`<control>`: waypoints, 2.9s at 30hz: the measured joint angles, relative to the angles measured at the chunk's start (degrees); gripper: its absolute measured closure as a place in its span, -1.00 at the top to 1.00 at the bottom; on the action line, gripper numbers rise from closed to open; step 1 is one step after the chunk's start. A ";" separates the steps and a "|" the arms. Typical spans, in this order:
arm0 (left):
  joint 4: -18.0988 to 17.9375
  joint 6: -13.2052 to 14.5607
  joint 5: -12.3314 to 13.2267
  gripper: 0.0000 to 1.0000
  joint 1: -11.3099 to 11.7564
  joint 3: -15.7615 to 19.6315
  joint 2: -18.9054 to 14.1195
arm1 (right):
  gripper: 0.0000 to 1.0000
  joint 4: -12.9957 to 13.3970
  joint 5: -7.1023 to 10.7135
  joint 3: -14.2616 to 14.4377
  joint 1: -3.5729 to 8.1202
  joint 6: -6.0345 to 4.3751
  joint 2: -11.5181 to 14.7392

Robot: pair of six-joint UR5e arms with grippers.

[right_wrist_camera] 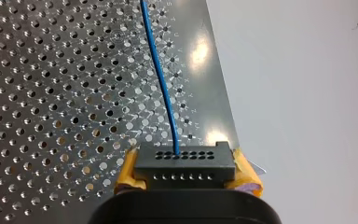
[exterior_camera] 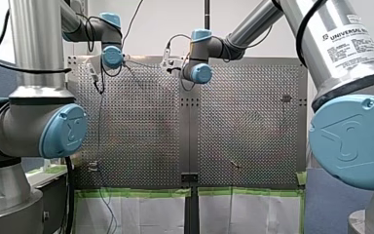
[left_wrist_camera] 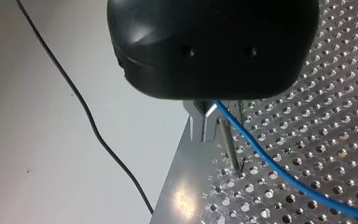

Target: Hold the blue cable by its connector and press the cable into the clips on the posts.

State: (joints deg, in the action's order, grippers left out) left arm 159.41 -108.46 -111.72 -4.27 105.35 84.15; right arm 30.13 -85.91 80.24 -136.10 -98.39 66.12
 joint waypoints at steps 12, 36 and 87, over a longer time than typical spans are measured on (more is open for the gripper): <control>0.03 -1.41 3.01 -1.00 2.23 -1.52 1.14 | -1.00 -0.59 0.59 -2.50 -0.02 -0.04 -1.09; -0.44 -3.06 8.40 -1.00 6.34 -2.91 3.71 | -1.00 -1.31 0.85 -4.20 -0.01 0.02 -1.27; -3.15 -10.58 23.38 -1.00 13.96 -9.74 11.46 | -1.00 -2.77 1.51 -10.49 4.82 -0.93 -5.02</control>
State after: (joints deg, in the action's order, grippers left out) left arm 156.26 -119.04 -88.34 9.69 95.60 95.60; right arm 27.35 -84.39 69.75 -131.28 -99.32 61.11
